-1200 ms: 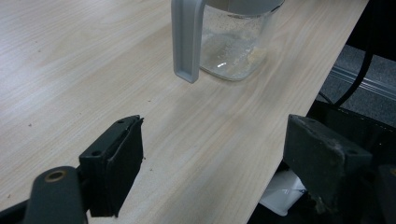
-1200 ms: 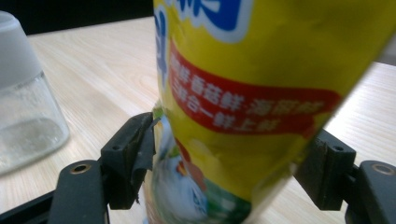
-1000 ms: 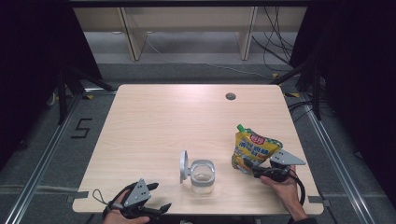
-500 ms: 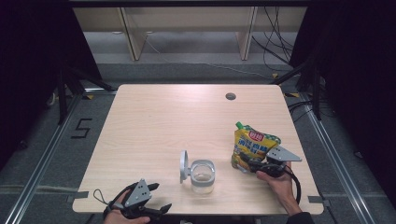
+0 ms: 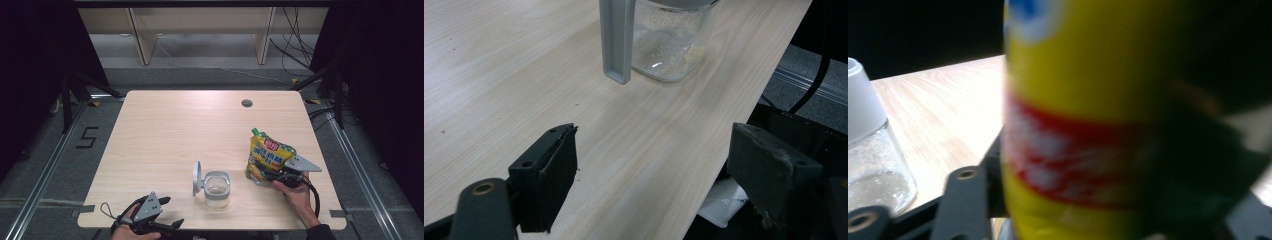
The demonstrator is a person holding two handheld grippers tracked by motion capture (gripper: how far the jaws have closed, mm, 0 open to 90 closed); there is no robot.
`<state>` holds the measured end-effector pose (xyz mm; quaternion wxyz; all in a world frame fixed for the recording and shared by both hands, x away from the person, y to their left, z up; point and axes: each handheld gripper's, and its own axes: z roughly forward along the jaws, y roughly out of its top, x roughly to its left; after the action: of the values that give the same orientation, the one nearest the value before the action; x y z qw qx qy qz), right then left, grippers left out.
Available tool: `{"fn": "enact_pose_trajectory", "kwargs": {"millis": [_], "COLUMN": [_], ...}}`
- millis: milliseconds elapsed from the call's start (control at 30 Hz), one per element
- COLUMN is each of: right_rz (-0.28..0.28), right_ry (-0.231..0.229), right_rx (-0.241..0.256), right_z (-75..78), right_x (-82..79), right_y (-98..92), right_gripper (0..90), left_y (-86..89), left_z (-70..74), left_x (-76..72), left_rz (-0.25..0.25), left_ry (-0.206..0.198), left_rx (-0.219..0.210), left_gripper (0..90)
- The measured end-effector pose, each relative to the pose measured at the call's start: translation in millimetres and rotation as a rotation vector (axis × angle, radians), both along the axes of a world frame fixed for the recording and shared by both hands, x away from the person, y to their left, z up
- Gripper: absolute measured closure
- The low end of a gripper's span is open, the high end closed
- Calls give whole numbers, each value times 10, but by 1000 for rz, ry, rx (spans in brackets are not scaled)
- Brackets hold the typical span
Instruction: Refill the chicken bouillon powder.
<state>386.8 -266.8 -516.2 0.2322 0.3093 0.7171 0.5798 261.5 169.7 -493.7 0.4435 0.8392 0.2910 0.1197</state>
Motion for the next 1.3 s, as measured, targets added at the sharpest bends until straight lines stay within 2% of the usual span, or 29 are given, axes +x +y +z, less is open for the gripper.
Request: {"fn": "enact_pose_trajectory", "kwargs": {"millis": [67, 100, 167, 200, 233, 267, 300, 333, 367, 400, 500, 533, 567, 600, 667, 700, 733, 767, 800, 833, 867, 900, 933, 967, 1033, 1100, 1167, 1267, 1300], "right_rz": [0, -13, -18, -24, -31, -30, -30, -10, -44, -45, -50, -40, -32, -54, -73, -73, -62, -69, -44, -45, -45, -42, -42, -42, -32, -33, -37, -25, -25], "right_ry": [-21, 11, 22, 17, -12, -11, -11, -43, -8, 1, -19, 2, -10, -11, -14, -14, -41, -24, -31, -69, -69, -97, -97, -123, -133, -166, -210, -262, -262], "right_rx": [-3, 5, 3, 13, -2, -26, -26, -42, -31, -41, -61, -59, -66, -57, -70, -70, -93, -100, -107, -159, -159, -217, -217, -260, -312, -367, -460, -535, -535], "right_z": [11, 18, 25, 28, 42, 55, 55, 66, 94, 107, 131, 157, 168, 214, 270, 270, 303, 339, 401, 436, 436, 480, 480, 507, 532, 560, 618, 672, 672], "right_x": [17, -5, -20, -25, -23, -23, -23, -7, -48, -64, -64, -81, -69, -106, -156, -156, -173, -230, -301, -328, -328, -398, -398, -447, -513, -571, -680, -773, -773], "right_y": [8, 21, 31, 45, 56, 54, 54, 51, 76, 80, 82, 77, 63, 60, 68, 68, 61, 76, 85, 85, 85, 99, 99, 111, 133, 152, 207, 267, 267], "right_gripper": [456, 459, 464, 467, 478, 481, 481, 483, 485, 486, 487, 487, 488, 488, 488, 488, 488, 488, 488, 488, 488, 488, 488, 488, 489, 489, 489, 489, 489], "left_y": [3, 3, 4, -6, -1, -13, -13, 10, 13, 15, 26, 48, 51, 37, 56, 56, 36, 49, 56, 59, 59, 65, 65, 64, 58, 58, 72, 79, 79], "left_z": [3, 3, 3, 0, 5, -2, -2, 20, 21, 27, 28, 34, 37, 32, 36, 36, 29, 33, 31, 33, 33, 36, 36, 29, 33, 27, 42, 42, 42], "left_x": [0, 0, -1, -11, -8, -11, -11, -6, -6, -8, -7, 5, 1, -10, 2, 2, -10, -5, 1, 5, 5, 6, 6, 8, 4, 5, 10, 21, 21], "left_rz": [3, 3, 2, 7, 8, 13, 13, 8, 12, 16, 19, 14, 15, 24, 25, 25, 34, 29, 30, 27, 27, 28, 28, 32, 38, 39, 27, 16, 16], "left_ry": [-8, -8, -9, -3, -6, -4, -4, -6, -8, -10, -11, -16, -19, -13, -24, -24, -12, -13, -16, -18, -18, -13, -13, -23, -20, -23, -33, -40, -40], "left_rx": [17, 17, 18, -8, 1, -40, -40, -24, -29, -30, -39, -3, -8, -44, -17, -17, -53, -36, -29, -25, -25, -30, -30, -33, -40, -42, -20, -15, -15], "left_gripper": [195, 195, 195, 195, 195, 195, 195, 195, 196, 196, 195, 195, 196, 195, 196, 196, 196, 195, 195, 196, 195, 196, 196, 196, 195, 195, 195, 196, 196]}}
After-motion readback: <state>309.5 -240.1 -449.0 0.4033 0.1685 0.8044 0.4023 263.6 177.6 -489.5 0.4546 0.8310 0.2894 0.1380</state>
